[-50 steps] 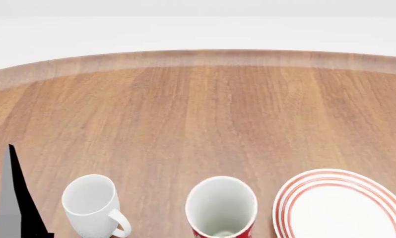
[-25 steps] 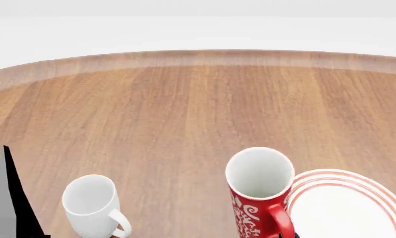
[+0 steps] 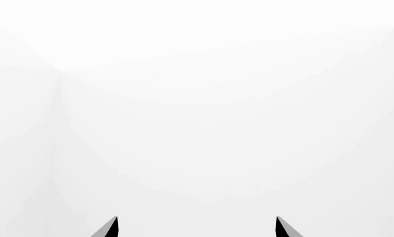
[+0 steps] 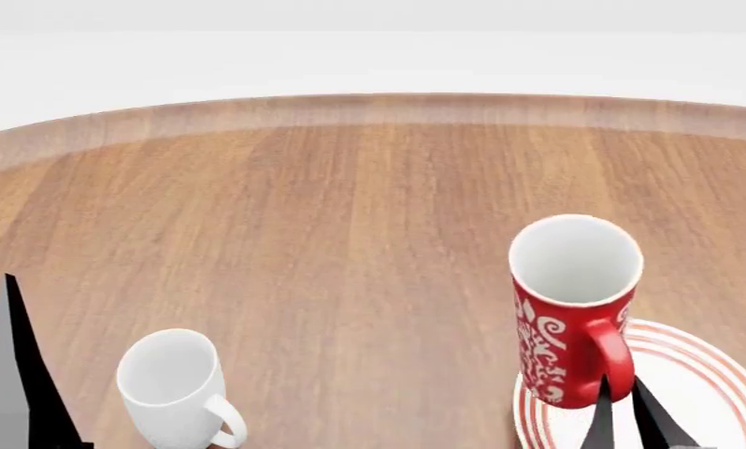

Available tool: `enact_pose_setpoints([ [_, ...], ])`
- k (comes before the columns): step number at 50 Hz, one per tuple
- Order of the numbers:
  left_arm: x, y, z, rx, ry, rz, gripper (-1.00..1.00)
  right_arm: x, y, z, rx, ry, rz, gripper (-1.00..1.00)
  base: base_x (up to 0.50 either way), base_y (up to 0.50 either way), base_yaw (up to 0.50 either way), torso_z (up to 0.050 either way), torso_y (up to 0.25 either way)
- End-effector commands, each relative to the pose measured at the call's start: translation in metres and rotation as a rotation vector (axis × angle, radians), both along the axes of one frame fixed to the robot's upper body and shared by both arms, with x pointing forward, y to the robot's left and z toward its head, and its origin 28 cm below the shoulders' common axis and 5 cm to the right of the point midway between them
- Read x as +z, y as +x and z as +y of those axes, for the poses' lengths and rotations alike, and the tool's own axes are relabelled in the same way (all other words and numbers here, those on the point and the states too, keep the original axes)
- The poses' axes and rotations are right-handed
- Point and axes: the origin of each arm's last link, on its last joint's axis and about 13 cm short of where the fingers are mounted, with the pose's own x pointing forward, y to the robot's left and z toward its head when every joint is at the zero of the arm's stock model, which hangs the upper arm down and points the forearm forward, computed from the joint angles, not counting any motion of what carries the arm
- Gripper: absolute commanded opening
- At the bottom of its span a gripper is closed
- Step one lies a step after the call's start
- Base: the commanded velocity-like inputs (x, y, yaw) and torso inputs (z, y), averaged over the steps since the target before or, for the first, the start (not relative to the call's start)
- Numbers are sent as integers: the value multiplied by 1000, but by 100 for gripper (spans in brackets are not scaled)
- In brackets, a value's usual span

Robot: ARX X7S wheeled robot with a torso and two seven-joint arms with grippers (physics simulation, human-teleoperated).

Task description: Pick up the red mug and put it on the plate

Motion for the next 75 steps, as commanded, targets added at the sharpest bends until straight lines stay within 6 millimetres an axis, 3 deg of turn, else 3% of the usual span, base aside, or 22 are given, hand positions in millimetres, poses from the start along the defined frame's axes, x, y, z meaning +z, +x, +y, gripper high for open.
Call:
enact_pose_setpoints([
  [1,0,1,0,-1,0,2,100,6,6,-5,-68,3,-42,-100,0,0,0,0,0],
  [15,0,1,0,-1,0,2,100,6,6,-5,-68,3,-42,-100,0,0,0,0,0],
  [18,-1,1,-1,-4,1,3,100,11,27,-24,-131,-85,-114,-100,0,0,0,0,0],
  [23,1,3,-1,-4,1,6,100,23,46,-41,-95,-137,-130,-100,0,0,0,0,0],
  [32,2,1,-1,-2,3,2,100,16,39,-31,-35,-136,-106,-100,0,0,0,0,1],
  [33,2,0,-1,-2,3,1,100,13,66,-41,-8,-156,-13,-100,0,0,0,0,0],
  [35,3,0,-1,-1,2,-1,100,50,95,-49,-16,-157,-114,-100,0,0,0,0,0],
  [55,4,-2,0,-1,2,-4,100,90,137,-79,22,-207,-155,-100,0,0,0,0,0],
  [75,5,-4,0,-3,2,-8,100,96,160,-106,102,-253,-125,-100,0,0,0,0,0],
])
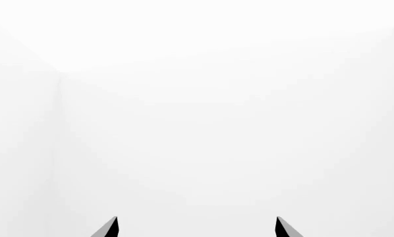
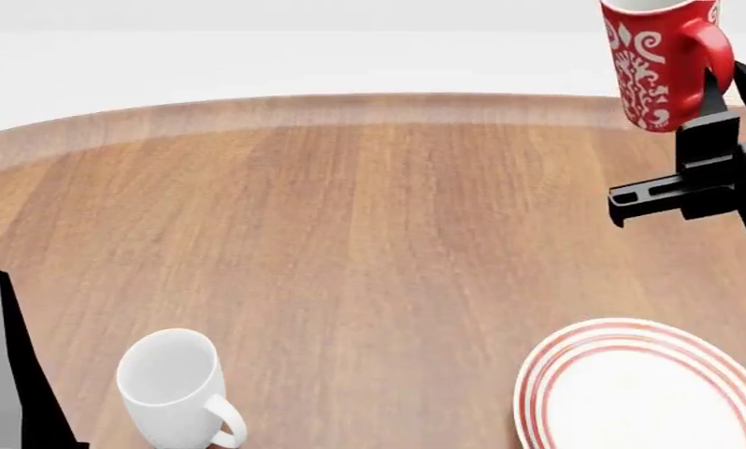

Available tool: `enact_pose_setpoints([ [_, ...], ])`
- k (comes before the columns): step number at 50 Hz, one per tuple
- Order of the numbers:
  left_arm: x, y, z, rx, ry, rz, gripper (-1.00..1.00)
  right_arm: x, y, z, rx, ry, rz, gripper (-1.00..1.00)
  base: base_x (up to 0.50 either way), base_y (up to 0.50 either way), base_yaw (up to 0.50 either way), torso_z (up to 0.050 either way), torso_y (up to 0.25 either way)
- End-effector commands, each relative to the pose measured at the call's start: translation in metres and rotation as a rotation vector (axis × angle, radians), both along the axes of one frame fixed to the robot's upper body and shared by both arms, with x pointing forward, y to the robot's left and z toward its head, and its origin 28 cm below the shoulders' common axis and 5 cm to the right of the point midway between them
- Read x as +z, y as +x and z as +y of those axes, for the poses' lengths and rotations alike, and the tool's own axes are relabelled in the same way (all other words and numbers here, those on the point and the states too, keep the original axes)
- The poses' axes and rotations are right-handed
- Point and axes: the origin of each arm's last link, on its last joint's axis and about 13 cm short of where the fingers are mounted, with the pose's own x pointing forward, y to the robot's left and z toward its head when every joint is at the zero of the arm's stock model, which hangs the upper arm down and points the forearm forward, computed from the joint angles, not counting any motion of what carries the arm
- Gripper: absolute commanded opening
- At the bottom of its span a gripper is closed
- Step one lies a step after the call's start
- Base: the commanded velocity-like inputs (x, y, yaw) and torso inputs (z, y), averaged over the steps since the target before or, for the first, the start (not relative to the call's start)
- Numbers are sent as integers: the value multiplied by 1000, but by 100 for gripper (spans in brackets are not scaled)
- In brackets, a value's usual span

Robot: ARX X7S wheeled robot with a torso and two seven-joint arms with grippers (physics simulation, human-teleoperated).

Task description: Pick up the red mug and put it on the plate

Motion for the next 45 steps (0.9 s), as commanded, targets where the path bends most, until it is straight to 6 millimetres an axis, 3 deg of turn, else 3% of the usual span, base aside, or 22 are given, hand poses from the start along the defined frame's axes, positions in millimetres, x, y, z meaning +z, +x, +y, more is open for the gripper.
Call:
enact_pose_setpoints([
  [1,0,-1,0,0,1,-1,100,8,13,-19,29,-27,3,-100,0,0,0,0,0],
  [15,2,-2,0,1,2,-4,100,-2,21,-44,91,72,30,-100,0,0,0,0,1],
  [27,4,-4,1,3,3,-6,100,0,42,-67,12,167,53,-100,0,0,0,0,0],
  [45,4,-7,2,6,4,-10,100,-15,60,-78,-34,167,114,-100,0,0,0,0,1],
])
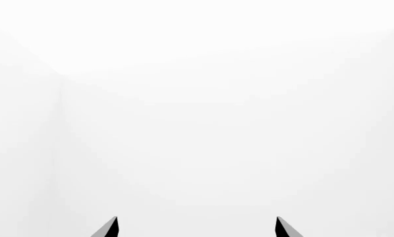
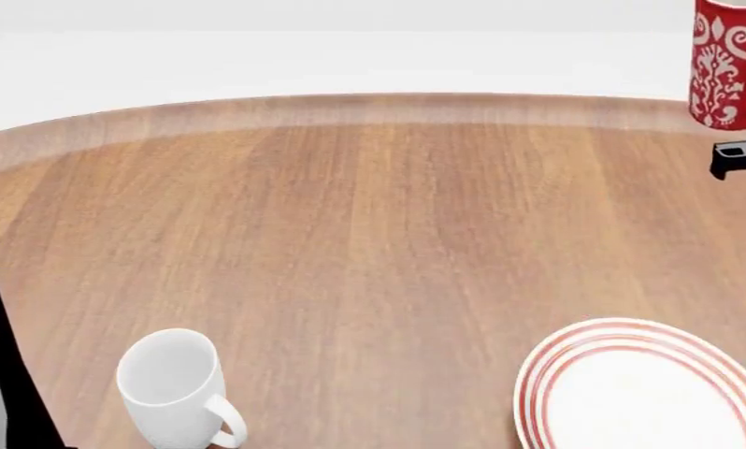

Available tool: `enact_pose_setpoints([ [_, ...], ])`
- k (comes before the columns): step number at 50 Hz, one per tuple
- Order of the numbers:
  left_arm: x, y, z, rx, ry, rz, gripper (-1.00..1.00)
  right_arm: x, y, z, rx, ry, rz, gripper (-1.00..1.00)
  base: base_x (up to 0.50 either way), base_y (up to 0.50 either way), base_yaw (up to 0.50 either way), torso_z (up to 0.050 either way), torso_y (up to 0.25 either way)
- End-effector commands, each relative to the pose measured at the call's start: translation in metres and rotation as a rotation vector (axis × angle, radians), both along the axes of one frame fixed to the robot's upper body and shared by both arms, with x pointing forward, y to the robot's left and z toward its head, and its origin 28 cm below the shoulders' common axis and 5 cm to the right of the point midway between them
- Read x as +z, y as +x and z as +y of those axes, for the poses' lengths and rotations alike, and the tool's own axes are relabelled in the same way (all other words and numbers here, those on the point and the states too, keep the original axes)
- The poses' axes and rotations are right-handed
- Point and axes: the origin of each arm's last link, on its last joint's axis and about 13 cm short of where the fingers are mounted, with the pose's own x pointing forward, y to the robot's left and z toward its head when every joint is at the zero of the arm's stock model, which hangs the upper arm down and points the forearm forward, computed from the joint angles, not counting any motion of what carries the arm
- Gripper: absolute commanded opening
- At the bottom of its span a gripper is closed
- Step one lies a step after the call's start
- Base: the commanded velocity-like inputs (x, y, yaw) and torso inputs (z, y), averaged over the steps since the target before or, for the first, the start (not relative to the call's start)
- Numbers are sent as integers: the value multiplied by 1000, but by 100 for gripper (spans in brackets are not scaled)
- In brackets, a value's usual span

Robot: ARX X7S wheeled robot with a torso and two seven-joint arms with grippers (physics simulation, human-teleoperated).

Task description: Pick up the red mug and put it on the plate

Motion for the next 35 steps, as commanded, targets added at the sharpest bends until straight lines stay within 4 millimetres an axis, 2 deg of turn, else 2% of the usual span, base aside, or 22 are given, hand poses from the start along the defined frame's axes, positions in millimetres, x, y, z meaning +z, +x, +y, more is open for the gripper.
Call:
enact_pose_setpoints([
  [1,0,-2,1,1,1,-2,100,-5,9,-7,-16,4,29,-100,0,0,0,0,0],
  [9,1,-3,1,2,1,-5,100,-20,9,-6,4,1,75,-100,0,0,0,0,0],
  [19,2,-4,1,3,1,-5,100,-29,9,-3,41,4,85,-100,0,0,0,0,0],
  [35,2,-5,2,4,1,-5,100,-56,3,-7,18,128,97,-100,0,0,0,0,1],
])
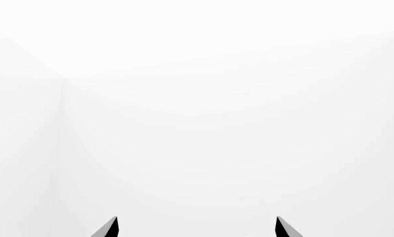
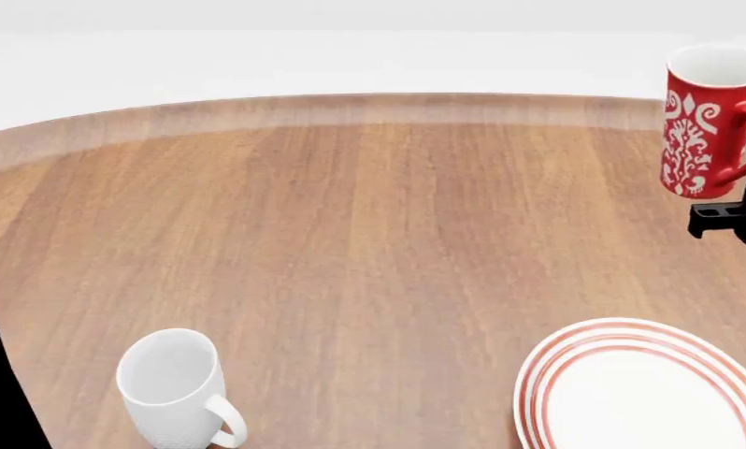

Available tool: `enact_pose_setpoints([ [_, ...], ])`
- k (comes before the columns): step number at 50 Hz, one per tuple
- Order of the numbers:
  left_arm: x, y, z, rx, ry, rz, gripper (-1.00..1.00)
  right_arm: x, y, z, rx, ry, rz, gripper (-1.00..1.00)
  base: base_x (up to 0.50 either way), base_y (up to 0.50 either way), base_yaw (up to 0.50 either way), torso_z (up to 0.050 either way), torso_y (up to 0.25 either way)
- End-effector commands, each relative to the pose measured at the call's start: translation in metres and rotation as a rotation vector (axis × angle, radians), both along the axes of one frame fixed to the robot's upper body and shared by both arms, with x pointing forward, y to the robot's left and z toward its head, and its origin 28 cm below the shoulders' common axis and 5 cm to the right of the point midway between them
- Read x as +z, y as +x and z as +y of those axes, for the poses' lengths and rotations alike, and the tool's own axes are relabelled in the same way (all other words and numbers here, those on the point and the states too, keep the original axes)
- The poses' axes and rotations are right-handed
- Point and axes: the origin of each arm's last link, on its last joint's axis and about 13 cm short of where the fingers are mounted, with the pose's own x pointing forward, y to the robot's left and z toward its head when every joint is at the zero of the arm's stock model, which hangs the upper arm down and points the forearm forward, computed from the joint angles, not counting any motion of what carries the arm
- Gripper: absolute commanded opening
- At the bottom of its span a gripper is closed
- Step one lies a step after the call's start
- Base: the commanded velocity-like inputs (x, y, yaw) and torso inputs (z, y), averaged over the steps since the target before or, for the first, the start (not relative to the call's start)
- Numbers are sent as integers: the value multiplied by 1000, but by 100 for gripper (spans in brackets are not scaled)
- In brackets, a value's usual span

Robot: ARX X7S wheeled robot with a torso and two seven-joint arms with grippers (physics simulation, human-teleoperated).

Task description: Pick up the red mug and put it on the plate

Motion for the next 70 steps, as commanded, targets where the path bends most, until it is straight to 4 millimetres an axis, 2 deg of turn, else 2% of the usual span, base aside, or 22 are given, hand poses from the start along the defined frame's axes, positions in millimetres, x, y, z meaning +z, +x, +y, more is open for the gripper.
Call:
enact_pose_setpoints([
  [1,1,-1,0,1,1,0,100,-13,-3,-2,-14,65,-9,-100,0,0,0,0,0],
  [16,1,-2,0,3,2,-4,100,-41,-15,0,0,102,27,-100,0,0,0,0,0],
  [37,3,-2,0,3,2,-9,100,-62,-36,-4,-1,117,43,-100,0,0,0,0,0],
  [70,5,-4,0,1,4,-19,100,-103,-38,-3,-21,139,94,-100,0,0,0,0,0],
])
